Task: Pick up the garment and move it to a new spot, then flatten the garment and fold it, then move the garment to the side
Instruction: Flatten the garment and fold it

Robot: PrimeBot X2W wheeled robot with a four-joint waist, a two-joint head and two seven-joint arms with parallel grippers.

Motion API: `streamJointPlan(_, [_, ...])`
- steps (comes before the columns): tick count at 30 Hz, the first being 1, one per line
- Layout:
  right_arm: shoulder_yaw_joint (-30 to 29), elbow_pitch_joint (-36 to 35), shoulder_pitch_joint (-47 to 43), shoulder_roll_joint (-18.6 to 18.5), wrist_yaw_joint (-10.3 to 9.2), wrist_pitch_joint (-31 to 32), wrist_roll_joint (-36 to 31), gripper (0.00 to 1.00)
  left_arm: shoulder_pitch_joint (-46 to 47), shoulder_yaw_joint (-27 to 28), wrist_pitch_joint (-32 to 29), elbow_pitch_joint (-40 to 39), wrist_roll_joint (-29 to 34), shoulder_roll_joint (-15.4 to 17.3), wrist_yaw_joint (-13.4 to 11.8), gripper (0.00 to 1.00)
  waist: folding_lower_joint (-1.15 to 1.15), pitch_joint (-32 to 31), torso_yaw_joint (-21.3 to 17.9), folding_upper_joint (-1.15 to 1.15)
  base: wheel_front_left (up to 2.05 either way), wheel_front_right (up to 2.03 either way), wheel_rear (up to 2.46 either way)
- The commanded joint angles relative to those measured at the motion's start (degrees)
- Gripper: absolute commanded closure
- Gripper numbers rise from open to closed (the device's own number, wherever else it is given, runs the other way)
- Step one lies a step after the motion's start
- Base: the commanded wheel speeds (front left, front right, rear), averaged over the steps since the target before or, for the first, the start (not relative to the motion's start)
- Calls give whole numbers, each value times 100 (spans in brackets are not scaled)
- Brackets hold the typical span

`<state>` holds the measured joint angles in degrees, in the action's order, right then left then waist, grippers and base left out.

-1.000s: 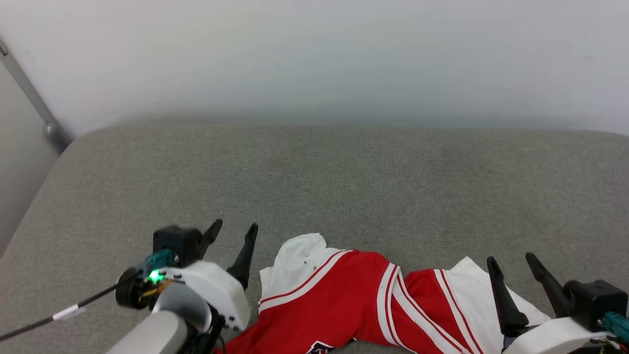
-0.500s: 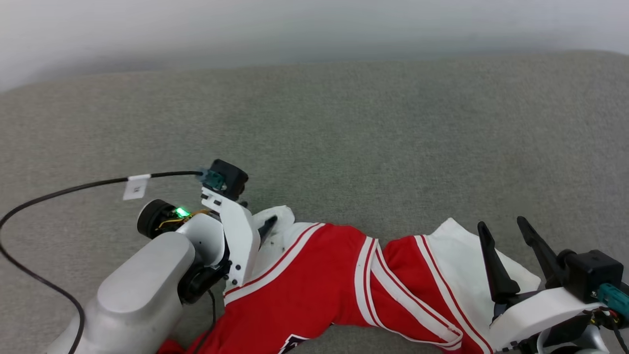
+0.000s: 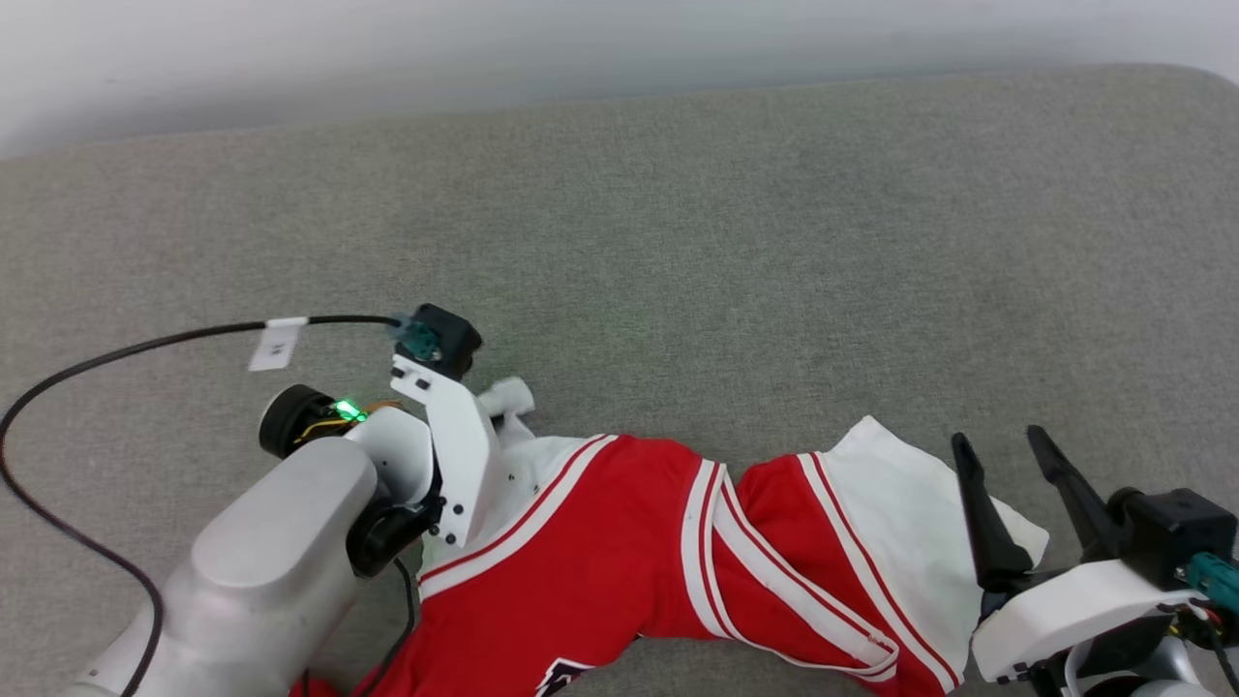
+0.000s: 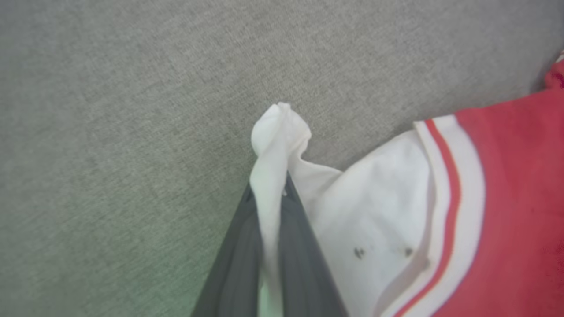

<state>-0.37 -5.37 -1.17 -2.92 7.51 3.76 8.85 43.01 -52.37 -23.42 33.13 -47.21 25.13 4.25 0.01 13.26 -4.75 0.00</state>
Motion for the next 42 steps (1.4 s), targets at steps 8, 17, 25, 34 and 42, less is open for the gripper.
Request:
streamJointPlan(8, [-264,-52,-158,6,-3,105,-11,0,-723,929,1463,-255,-274,438,-902,100,-1,-317,312,0,0,0,0])
streamJointPlan(17, [-457,-121,-296,6,-4,238,-45,0,-2169,1567,2151,-443,-985,597,-1473,62,-1,-501,419,0,0,0,0])
streamJointPlan(25, [-548,-172,-426,6,-4,337,-111,0,-2373,1683,3346,-650,-674,426,-1494,0,-1,-814,439,0,0,0,0])
streamJointPlan(34, [-615,-200,-789,6,-4,625,-11,0,-2947,2038,3864,-1831,150,379,-2002,0,-1,-1355,469,0,0,0,0])
streamJointPlan(42, [-1120,90,-918,-132,-4,1750,215,0,-3658,2439,3860,-2924,795,264,-2200,0,-1,-1391,664,0,0,0,0])
